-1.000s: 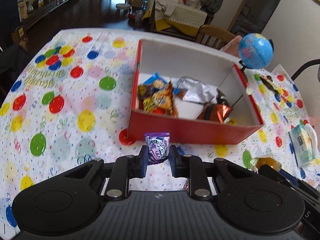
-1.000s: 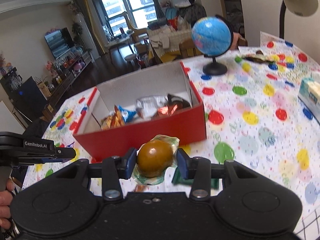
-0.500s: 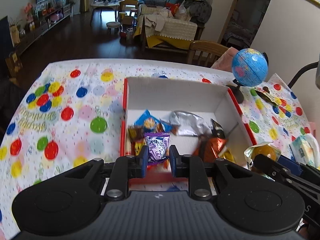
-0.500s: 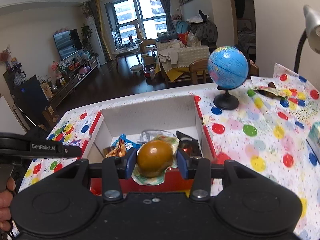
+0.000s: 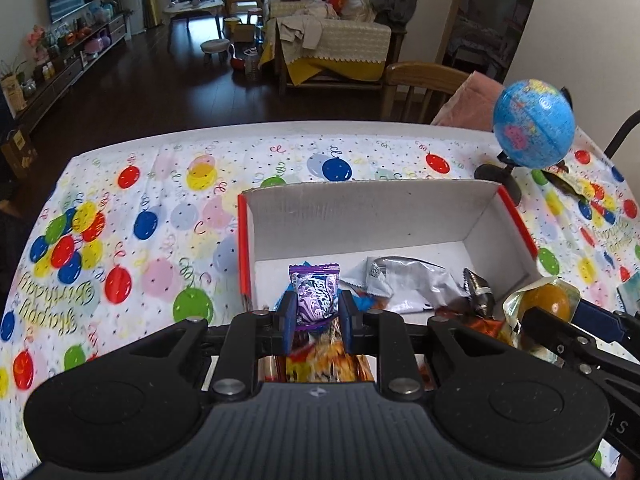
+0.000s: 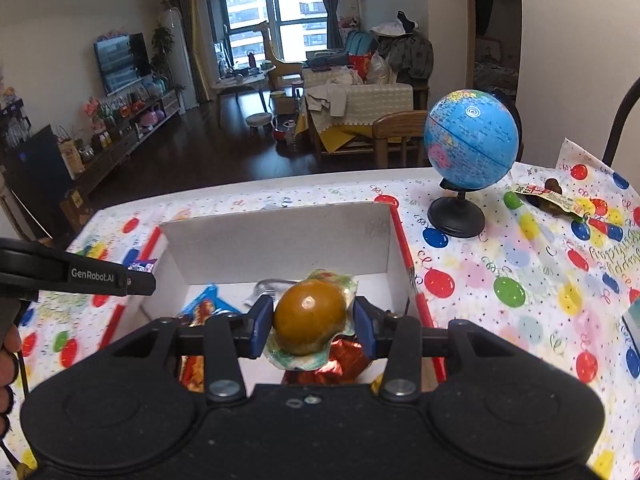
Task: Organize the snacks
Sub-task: 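Lower both snacks into the box and open both tools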
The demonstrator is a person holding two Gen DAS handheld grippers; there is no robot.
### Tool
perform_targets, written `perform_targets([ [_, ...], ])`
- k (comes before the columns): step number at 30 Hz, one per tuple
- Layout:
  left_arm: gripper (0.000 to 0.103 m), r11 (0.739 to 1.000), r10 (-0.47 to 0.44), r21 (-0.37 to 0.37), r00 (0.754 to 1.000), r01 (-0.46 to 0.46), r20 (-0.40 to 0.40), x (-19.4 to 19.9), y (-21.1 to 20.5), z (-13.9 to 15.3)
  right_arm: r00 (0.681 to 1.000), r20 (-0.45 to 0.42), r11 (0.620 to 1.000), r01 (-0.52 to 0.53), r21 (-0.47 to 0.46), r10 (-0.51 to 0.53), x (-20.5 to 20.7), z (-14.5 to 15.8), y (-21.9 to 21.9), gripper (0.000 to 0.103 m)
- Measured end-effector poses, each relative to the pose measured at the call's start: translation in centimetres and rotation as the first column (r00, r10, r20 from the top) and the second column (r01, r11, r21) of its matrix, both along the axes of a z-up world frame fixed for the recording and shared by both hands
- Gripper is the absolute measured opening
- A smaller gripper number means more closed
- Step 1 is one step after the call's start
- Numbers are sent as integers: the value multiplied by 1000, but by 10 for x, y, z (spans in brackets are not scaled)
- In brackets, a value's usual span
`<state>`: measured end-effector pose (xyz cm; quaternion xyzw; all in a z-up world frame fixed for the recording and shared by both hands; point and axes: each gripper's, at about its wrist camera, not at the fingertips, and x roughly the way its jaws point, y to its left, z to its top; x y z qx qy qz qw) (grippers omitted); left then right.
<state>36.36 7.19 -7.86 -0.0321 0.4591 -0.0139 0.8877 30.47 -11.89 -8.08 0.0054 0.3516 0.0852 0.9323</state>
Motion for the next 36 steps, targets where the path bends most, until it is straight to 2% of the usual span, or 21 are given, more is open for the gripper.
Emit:
perform_targets([
  [8, 21, 999, -27, 39, 998, 29, -55, 34, -3, -26, 998, -67, 999, 17, -28, -19, 29, -20, 2, 42],
  [18, 22, 996, -31, 77, 989, 42, -143, 57, -8, -57, 989, -141, 997, 41, -71, -50, 44, -43, 4, 43],
  [29, 24, 995, -49, 79, 985, 63, -167, 58, -15, -62, 983, -175, 998, 42, -55, -51, 43, -47, 0, 47],
  [31, 27, 995, -45, 75, 983, 59, -176, 58, -14, -62, 984, -170, 998, 47, -51, -55, 41, -45, -1, 51],
  [32, 31, 996, -41, 71, 983, 54, -181, 57, -13, -62, 984, -166, 998, 49, -49, -57, 40, -45, -2, 56],
  [35, 47, 998, -23, 52, 984, 33, -177, 54, -8, -59, 987, -153, 998, 50, -49, -56, 35, -41, -4, 59],
  [36, 49, 999, -24, 36, 985, 30, -172, 52, -6, -56, 987, -150, 998, 53, -46, -59, 34, -39, -5, 60],
])
